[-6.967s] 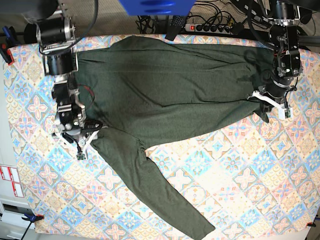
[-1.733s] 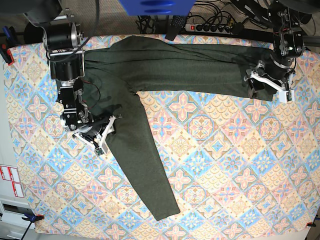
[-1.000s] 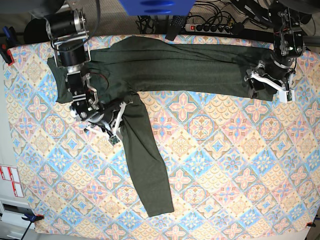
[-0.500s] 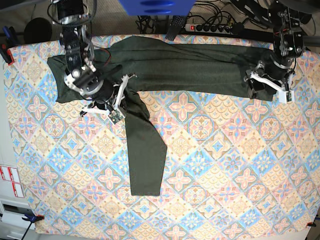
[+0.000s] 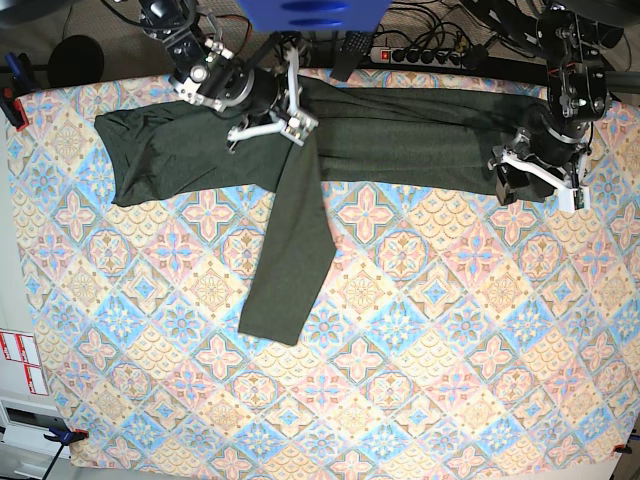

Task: Fold the T-shirt properly
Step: 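Lift the shirt end with the right gripper and fold it inward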

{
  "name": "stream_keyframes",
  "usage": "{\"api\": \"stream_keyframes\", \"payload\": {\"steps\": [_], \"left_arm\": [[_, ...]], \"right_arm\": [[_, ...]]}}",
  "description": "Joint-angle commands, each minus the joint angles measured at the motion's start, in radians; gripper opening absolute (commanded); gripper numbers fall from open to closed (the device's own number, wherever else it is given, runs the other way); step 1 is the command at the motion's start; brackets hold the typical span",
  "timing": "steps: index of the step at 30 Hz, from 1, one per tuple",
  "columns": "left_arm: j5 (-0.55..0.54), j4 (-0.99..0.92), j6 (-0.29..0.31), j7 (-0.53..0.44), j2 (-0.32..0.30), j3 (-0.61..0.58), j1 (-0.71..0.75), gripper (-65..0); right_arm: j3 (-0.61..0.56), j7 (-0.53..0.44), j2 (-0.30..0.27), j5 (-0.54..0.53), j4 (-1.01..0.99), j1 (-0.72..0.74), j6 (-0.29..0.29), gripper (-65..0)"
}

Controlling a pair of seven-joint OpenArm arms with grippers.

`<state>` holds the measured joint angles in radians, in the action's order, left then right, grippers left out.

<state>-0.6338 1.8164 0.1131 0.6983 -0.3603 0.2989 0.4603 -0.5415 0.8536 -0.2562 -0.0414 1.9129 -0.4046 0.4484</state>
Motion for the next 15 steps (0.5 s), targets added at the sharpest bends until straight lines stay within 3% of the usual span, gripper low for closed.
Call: {"api": "stream_keyframes", "payload": {"steps": [1, 9, 15], "left_arm": [[-0.004, 0.013, 0.004, -0.018, -0.010, -0.008, -0.002, -21.1], [0.002, 0.013, 0.004, -0.018, -0.010, -0.083, -0.028, -21.0], [0.004, 0.013, 0.004, -0.016, -0.010, -0.188, -0.128, -20.6]], "right_arm": [[-0.016, -0.017, -0.009, -0.005, 0.015, 0.026, -0.006, -64.9], [-0.058, 0.069, -0.035, -0.007, 0.013, 0.102, -0.006, -64.2], [-0.052, 0.092, -0.035, -0.004, 0.017, 0.126, -0.006, -52.1]]}}
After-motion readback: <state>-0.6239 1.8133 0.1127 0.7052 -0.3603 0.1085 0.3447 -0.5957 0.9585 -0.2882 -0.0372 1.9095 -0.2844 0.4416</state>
